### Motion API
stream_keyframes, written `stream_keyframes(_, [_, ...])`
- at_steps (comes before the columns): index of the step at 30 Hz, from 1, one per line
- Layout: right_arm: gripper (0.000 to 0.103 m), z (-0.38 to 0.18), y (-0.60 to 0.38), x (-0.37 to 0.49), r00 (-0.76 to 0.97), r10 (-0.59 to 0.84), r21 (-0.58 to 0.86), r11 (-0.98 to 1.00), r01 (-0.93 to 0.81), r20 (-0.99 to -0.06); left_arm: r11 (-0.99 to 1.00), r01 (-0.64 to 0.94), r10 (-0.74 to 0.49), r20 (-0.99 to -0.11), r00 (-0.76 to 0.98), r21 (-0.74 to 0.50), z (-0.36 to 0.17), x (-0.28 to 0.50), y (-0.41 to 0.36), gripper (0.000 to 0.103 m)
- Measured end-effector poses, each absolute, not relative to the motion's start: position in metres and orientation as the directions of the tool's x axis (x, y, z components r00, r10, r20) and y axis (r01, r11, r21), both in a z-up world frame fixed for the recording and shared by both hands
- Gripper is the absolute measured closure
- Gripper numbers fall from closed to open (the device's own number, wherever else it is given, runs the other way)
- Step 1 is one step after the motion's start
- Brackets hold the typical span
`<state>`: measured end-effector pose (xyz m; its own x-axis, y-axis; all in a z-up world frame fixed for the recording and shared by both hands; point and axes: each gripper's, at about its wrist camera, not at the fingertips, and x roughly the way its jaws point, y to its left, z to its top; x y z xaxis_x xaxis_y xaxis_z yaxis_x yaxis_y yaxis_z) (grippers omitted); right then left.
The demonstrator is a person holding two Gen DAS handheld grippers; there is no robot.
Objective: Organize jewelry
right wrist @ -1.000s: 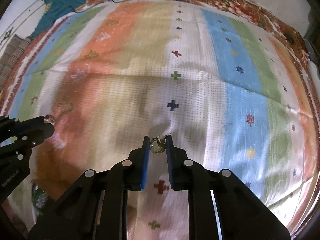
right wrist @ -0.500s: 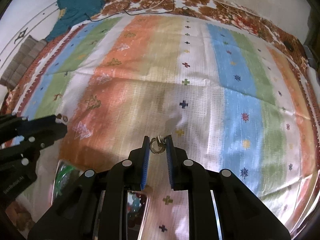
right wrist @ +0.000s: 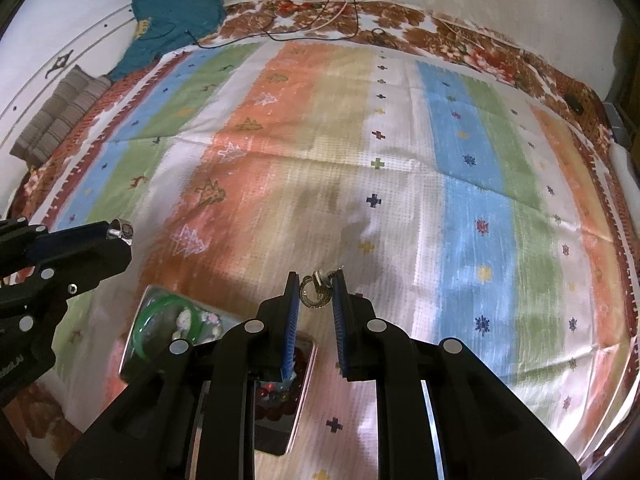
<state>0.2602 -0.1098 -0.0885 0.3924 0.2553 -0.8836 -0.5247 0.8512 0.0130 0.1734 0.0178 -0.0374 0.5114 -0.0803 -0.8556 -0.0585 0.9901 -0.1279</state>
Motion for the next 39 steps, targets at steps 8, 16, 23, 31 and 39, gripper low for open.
stream_keyframes(8, [0.086, -0.083, -0.114, 0.238, 0.386, 0.281, 0.029, 0.838, -0.545, -0.879, 0.990, -0.044, -0.091, -0.846, 0.526, -0.134, -0.033, 0.152, 0.010, 0.085])
stream_keyframes(16, [0.086, -0.079, -0.116, 0.217, 0.382, 0.298, 0.033, 0.822, -0.568, -0.875, 0.989, -0.042, -0.097, -0.839, 0.536, -0.141, -0.029, 0.138, 0.009, 0.085])
stream_keyframes(23, [0.073, -0.083, -0.118, 0.212, 0.342, 0.310, 0.065, 0.817, -0.573, -0.887, 0.984, -0.058, -0.113, -0.841, 0.529, -0.169, -0.031, 0.133, 0.010, 0.075])
stream_keyframes(31, [0.065, -0.077, -0.129, 0.202, 0.363, 0.304, 0.055, 0.828, -0.558, -0.881, 0.980, -0.098, -0.094, -0.836, 0.541, -0.174, -0.026, 0.117, 0.020, 0.067])
stream_keyframes(39, [0.049, -0.066, -0.142, 0.182, 0.394, 0.322, 0.053, 0.827, -0.560, -0.861, 0.982, -0.073, -0.104, -0.816, 0.568, -0.176, -0.018, 0.087, 0.015, 0.048])
